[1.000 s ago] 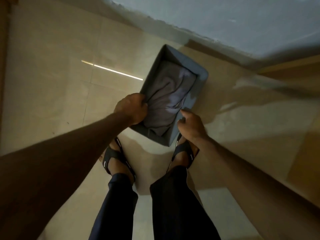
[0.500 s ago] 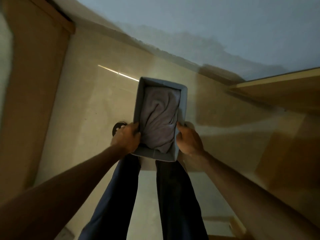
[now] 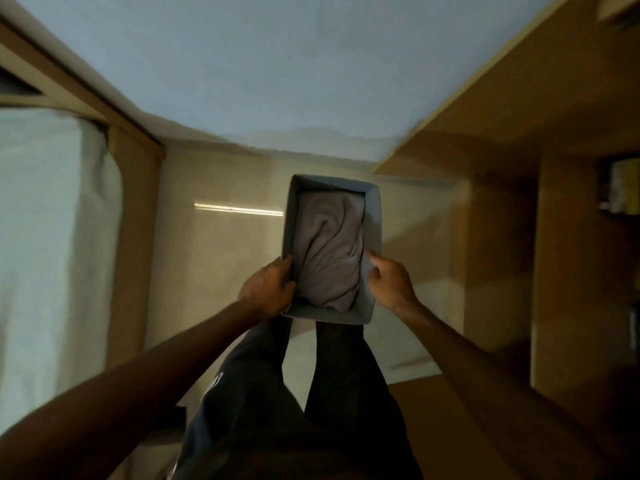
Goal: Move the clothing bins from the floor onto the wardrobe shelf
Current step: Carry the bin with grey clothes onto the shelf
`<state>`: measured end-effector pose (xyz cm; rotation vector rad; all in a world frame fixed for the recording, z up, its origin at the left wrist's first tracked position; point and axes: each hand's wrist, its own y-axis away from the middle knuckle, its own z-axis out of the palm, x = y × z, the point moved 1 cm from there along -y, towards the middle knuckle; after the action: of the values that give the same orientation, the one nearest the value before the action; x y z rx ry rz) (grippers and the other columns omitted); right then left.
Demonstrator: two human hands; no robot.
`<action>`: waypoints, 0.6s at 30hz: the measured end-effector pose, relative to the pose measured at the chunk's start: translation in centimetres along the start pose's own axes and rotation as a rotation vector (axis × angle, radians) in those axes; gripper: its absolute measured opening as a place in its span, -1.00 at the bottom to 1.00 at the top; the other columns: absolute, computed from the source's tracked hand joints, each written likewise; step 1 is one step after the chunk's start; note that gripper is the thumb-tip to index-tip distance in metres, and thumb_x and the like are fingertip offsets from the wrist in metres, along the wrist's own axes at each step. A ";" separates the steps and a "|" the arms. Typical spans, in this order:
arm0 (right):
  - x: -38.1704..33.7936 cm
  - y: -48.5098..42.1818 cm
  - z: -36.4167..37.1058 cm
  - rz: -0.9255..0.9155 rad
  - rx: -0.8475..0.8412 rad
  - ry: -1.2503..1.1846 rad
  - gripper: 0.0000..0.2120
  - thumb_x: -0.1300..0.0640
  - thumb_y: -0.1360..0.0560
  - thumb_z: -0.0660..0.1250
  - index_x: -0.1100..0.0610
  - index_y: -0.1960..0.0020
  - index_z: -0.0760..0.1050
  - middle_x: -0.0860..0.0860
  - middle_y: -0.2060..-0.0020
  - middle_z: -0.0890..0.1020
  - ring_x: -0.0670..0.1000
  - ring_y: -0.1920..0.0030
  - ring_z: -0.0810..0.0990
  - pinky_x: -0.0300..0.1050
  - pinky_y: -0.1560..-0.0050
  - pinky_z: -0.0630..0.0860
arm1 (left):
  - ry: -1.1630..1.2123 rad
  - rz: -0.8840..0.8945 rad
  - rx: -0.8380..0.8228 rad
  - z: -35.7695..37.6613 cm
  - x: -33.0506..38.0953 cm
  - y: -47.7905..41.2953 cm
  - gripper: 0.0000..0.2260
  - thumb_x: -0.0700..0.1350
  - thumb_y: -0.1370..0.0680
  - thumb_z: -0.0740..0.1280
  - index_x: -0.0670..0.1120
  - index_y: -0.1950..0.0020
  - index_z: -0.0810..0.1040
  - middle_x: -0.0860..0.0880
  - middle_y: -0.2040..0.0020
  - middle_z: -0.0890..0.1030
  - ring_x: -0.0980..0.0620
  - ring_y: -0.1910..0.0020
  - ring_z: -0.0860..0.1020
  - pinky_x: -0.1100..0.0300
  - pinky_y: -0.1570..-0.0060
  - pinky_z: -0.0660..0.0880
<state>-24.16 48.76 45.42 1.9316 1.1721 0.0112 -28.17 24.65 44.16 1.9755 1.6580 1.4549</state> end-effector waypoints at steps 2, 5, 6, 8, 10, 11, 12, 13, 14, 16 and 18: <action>0.3 3.6 -2.1 0.011 0.061 -0.038 -0.51 0.27 -0.56 0.13 0.13 -0.48 0.27 0.23 0.07 0.64 0.03 0.31 0.51 -0.16 0.25 0.39 | -0.086 0.066 -0.005 -1.6 2.5 2.5 -0.47 -0.09 -0.56 0.27 -0.05 -0.51 0.23 -0.14 -0.37 0.47 -0.17 -0.28 0.50 -0.02 -0.18 0.48; 1.2 8.0 -5.2 0.030 0.169 -0.109 -0.53 0.27 -0.56 0.15 0.12 -0.47 0.30 0.25 0.01 0.64 -0.10 0.38 0.42 -0.22 0.25 0.36 | -0.143 0.199 -0.006 -3.2 6.7 5.2 -0.47 -0.10 -0.57 0.28 -0.03 -0.52 0.22 -0.13 -0.38 0.47 -0.14 -0.29 0.49 0.02 -0.20 0.47; 1.6 9.1 -6.5 0.031 0.210 -0.128 -0.53 0.27 -0.56 0.15 0.11 -0.47 0.30 0.23 0.04 0.64 -0.13 0.39 0.39 -0.23 0.28 0.35 | -0.156 0.261 0.007 -3.7 8.3 5.5 -0.49 -0.11 -0.56 0.28 -0.03 -0.50 0.26 -0.12 -0.36 0.48 -0.14 -0.27 0.50 0.03 -0.19 0.48; 2.3 10.6 -8.5 0.032 0.265 -0.164 -0.52 0.28 -0.56 0.14 0.10 -0.46 0.31 0.13 0.19 0.60 -0.16 0.42 0.38 -0.29 0.38 0.32 | -0.178 0.354 0.034 -4.2 11.1 5.8 -0.55 -0.11 -0.54 0.28 -0.03 -0.44 0.35 -0.11 -0.31 0.51 -0.14 -0.21 0.54 0.02 -0.14 0.53; 3.3 12.0 -10.9 0.050 0.337 -0.202 -0.52 0.28 -0.55 0.14 0.08 -0.46 0.31 0.09 0.25 0.57 -0.14 0.44 0.39 -0.31 0.44 0.29 | -0.232 0.426 0.050 -4.5 14.8 5.8 -0.60 -0.09 -0.54 0.25 -0.03 -0.39 0.39 -0.09 -0.28 0.52 -0.15 -0.15 0.56 -0.03 -0.08 0.57; 4.1 12.7 -12.3 0.065 0.386 -0.221 -0.52 0.28 -0.56 0.13 0.08 -0.47 0.30 0.11 0.22 0.60 -0.13 0.44 0.40 -0.29 0.45 0.30 | -0.267 0.471 0.059 -4.5 17.1 5.7 -0.61 -0.07 -0.54 0.23 -0.02 -0.37 0.40 -0.09 -0.28 0.52 -0.16 -0.12 0.57 -0.05 -0.05 0.58; 4.7 13.1 -13.5 0.077 0.421 -0.236 -0.52 0.27 -0.56 0.13 0.07 -0.47 0.30 0.14 0.15 0.63 -0.12 0.44 0.41 -0.28 0.45 0.30 | -0.290 0.513 0.074 -4.5 18.8 5.4 -0.62 -0.07 -0.54 0.21 -0.01 -0.36 0.41 -0.08 -0.27 0.53 -0.17 -0.10 0.57 -0.06 -0.02 0.59; 5.4 13.3 -14.5 0.091 0.452 -0.253 -0.52 0.27 -0.56 0.12 0.07 -0.47 0.30 0.17 0.09 0.65 -0.10 0.44 0.42 -0.25 0.44 0.31 | -0.310 0.544 0.090 -4.7 20.6 5.2 -0.63 -0.07 -0.54 0.21 0.00 -0.35 0.42 -0.09 -0.24 0.54 -0.18 -0.07 0.58 -0.06 0.00 0.59; 6.3 13.8 -15.9 0.106 0.491 -0.272 -0.52 0.27 -0.57 0.12 0.06 -0.47 0.30 0.19 0.09 0.65 -0.08 0.45 0.41 -0.22 0.43 0.32 | -0.333 0.586 0.098 -4.6 22.7 4.9 -0.65 -0.08 -0.55 0.21 -0.01 -0.34 0.43 -0.11 -0.21 0.56 -0.20 -0.04 0.59 -0.05 0.02 0.58; 8.0 14.7 -18.3 0.129 0.563 -0.303 -0.52 0.28 -0.57 0.11 0.07 -0.47 0.30 0.15 0.27 0.61 -0.08 0.48 0.35 -0.19 0.44 0.28 | -0.359 0.651 0.112 -4.1 26.6 4.4 -0.68 -0.10 -0.57 0.22 -0.03 -0.34 0.43 -0.14 -0.15 0.60 -0.22 -0.01 0.60 -0.04 0.02 0.57; 9.3 15.3 -20.6 0.128 0.613 -0.323 -0.52 0.29 -0.56 0.12 0.08 -0.47 0.30 0.10 0.35 0.54 -0.11 0.49 0.29 -0.21 0.46 0.24 | -0.360 0.678 0.117 -3.8 29.9 3.8 -0.68 -0.09 -0.60 0.22 -0.05 -0.35 0.43 -0.14 -0.13 0.61 -0.21 -0.03 0.60 0.00 0.00 0.57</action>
<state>-16.28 66.01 65.02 2.4155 0.8899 -0.6344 -31.56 46.50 65.04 2.8299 0.9811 1.0628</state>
